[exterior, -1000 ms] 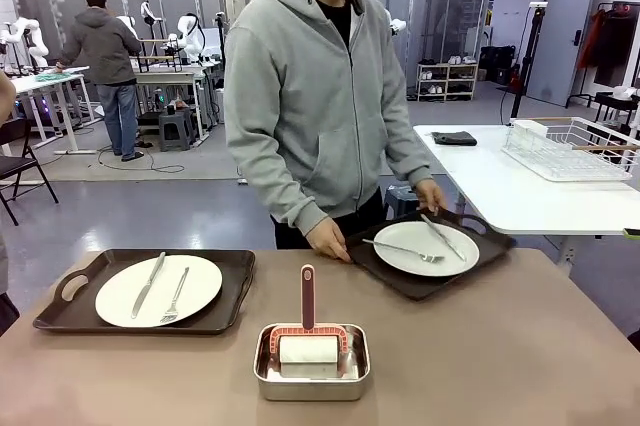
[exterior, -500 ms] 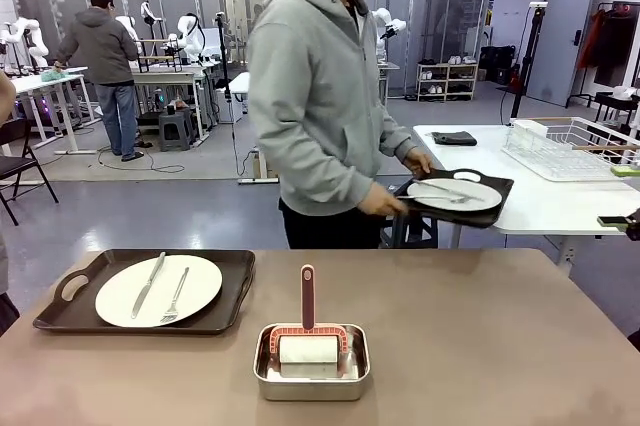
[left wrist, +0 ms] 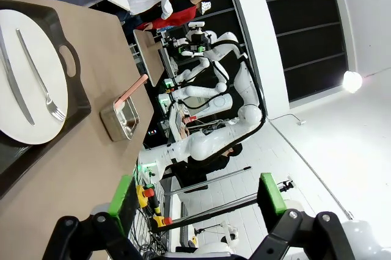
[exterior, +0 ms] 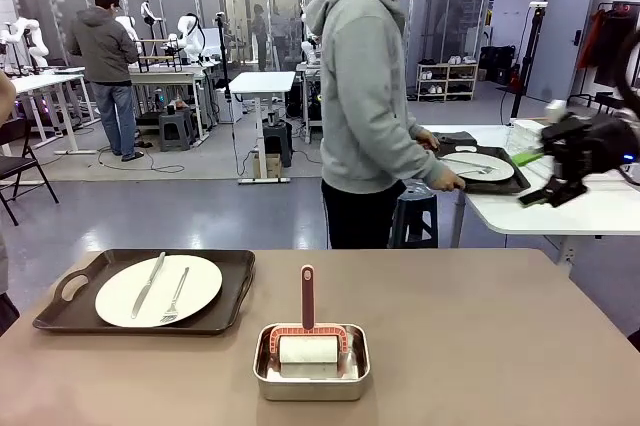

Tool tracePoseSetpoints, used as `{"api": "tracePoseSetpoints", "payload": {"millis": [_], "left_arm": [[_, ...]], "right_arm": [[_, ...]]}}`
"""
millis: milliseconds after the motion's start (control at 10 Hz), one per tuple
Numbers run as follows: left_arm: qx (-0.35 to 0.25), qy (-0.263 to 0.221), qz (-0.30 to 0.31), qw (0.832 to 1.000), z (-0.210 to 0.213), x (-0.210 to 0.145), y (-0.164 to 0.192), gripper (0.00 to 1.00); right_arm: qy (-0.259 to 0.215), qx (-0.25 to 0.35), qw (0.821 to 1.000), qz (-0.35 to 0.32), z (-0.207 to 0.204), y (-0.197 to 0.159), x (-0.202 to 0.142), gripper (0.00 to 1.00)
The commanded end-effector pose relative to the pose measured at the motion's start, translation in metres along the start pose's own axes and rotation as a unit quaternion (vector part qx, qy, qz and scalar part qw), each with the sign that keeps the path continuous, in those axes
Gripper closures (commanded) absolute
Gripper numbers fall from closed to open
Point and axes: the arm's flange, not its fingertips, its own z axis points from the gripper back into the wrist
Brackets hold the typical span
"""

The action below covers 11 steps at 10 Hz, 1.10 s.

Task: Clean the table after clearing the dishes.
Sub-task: When the left (or right) Handle tray is removed, use the left hand (or right hand) to clean the left (or right) side of the table with the Lint Roller.

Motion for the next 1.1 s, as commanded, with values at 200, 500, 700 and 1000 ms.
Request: {"api": "tracePoseSetpoints", "payload": {"millis": [200, 500, 700, 1000], "left_arm": [[0.008, -0.002, -0.006, 1.0, -0.002, -0.005, -0.003, 0.0], [0.008, -0.002, -0.006, 1.0, -0.002, -0.005, -0.003, 0.0], [0.008, -0.002, -0.006, 1.0, -0.002, -0.005, -0.003, 0.0], [0.008, -0.002, -0.006, 1.0, -0.002, -0.005, -0.003, 0.0]], "right_arm": [[0.154, -0.162, 0.964, 0.142, -0.125, 0.061, 0.058, 0.0], [0.247, -0.226, 0.896, 0.292, -0.227, 0.086, 0.055, 0.0], [0.297, -0.243, 0.85, 0.361, -0.271, 0.095, 0.041, 0.0], [0.323, -0.245, 0.829, 0.385, -0.299, 0.092, 0.026, 0.0]]}}
